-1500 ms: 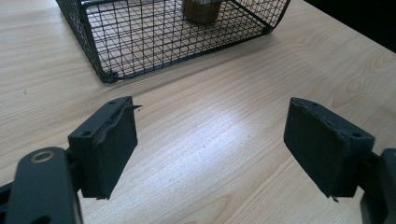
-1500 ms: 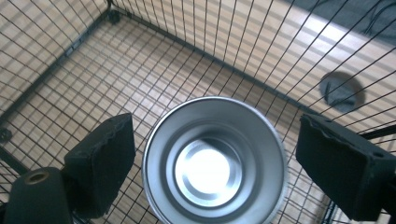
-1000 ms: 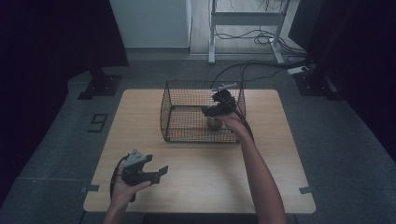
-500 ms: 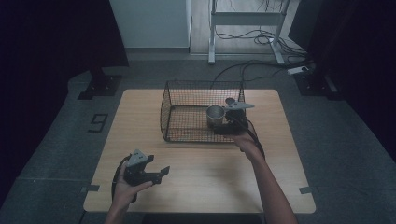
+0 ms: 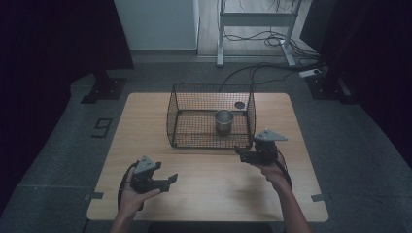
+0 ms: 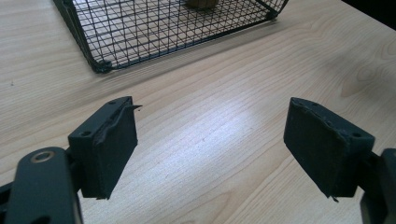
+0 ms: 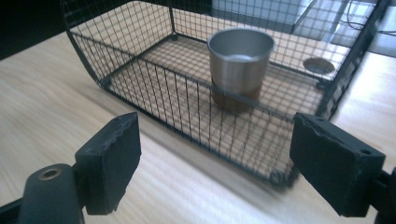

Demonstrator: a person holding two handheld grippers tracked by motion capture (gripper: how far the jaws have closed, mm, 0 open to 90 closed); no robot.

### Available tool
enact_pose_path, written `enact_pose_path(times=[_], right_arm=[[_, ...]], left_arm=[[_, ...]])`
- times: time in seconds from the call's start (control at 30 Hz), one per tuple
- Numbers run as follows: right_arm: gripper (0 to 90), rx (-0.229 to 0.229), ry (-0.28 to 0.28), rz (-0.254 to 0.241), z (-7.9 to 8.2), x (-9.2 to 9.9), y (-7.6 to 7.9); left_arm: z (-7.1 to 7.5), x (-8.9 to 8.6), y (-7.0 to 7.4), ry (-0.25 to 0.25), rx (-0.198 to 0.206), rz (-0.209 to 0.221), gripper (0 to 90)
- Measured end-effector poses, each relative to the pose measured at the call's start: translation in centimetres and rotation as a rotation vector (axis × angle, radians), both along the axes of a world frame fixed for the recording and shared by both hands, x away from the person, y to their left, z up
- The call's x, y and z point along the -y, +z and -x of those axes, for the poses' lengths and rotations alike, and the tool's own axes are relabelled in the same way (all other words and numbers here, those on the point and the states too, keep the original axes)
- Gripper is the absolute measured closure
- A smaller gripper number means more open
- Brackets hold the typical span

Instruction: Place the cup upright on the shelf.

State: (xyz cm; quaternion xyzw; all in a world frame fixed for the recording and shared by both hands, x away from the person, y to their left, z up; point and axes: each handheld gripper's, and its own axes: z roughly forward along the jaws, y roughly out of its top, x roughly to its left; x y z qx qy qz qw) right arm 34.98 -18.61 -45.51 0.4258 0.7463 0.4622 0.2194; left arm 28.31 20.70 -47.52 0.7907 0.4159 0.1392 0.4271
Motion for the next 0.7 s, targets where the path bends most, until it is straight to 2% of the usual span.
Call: enact_pose_path(times=[0.07, 0.17, 0.2, 0.33, 0.47, 0.53, 0.63, 0.7], right_arm=[[16.5, 0.002, -0.005, -0.001, 0.4, 0.3, -0.3], [16.9, -0.017, -0.013, 0.008, 1.9, 1.4, -1.9], [16.9, -0.017, -0.013, 0.008, 1.9, 1.4, -1.9], [17.2, -0.057, -0.04, 0.005, 3.0, 2.7, -4.1], [17.2, -0.084, -0.051, 0.004, 3.2, 3.3, -5.6], [17.1, -0.09, -0.056, 0.021, 3.2, 3.5, -5.8], [17.0, -0.092, -0.064, 0.018, 3.1, 3.6, -6.0], [15.9, -0.095, -0.076, 0.038, 3.0, 3.5, -6.3]], left_arm=[[-0.1, 0.0, -0.1, 0.001, -0.002, -0.003, 17.6], [0.0, 0.2, -0.2, -0.001, -0.003, -0.008, 17.6], [0.0, 0.2, -0.2, -0.001, -0.003, -0.008, 17.6], [-0.1, 0.3, -0.3, 0.0, -0.007, -0.015, 17.6], [-0.2, 0.3, -0.4, 0.004, -0.01, -0.022, 17.6], [-0.2, 0.3, -0.5, 0.004, -0.012, -0.023, 17.6], [-0.3, 0.4, -0.6, 0.005, -0.013, -0.026, 17.6], [-0.3, 0.4, -0.6, 0.005, -0.016, -0.029, 17.6]])
